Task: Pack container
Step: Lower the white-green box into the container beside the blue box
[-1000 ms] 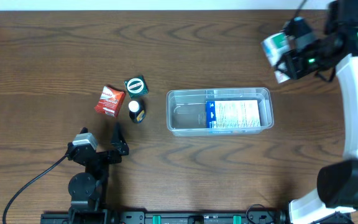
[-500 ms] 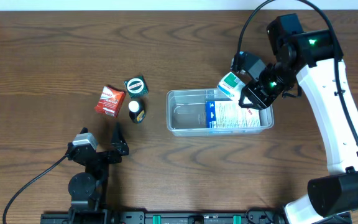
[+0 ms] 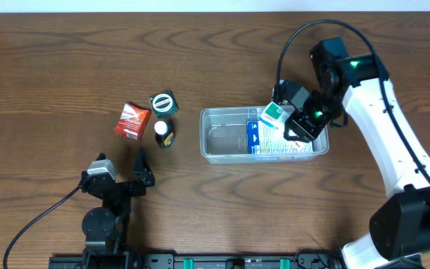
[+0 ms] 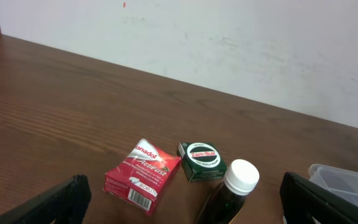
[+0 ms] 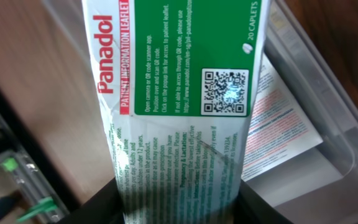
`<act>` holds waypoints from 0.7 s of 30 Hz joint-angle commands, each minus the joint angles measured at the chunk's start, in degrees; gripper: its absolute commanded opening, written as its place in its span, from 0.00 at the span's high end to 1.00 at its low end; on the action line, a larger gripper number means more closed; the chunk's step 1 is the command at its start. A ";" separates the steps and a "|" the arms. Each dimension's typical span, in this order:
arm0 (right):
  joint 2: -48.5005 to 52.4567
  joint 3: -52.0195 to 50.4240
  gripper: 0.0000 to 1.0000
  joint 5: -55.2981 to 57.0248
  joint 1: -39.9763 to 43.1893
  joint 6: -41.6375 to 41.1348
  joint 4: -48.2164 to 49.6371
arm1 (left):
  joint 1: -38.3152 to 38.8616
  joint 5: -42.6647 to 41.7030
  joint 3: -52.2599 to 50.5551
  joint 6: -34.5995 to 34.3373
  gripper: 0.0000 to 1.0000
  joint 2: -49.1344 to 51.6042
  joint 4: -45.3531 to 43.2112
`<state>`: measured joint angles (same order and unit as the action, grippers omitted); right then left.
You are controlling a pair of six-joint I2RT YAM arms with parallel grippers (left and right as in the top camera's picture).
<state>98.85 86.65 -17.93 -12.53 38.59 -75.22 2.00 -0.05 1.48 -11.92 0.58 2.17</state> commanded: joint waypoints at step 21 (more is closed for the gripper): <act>-0.48 -10.27 0.56 8.66 -0.11 22.18 12.66 | 0.13 0.48 -1.25 0.72 0.02 -0.35 2.01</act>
<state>98.85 76.88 -11.62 -12.51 55.13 -63.16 2.00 -0.05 1.48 -11.92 0.58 2.15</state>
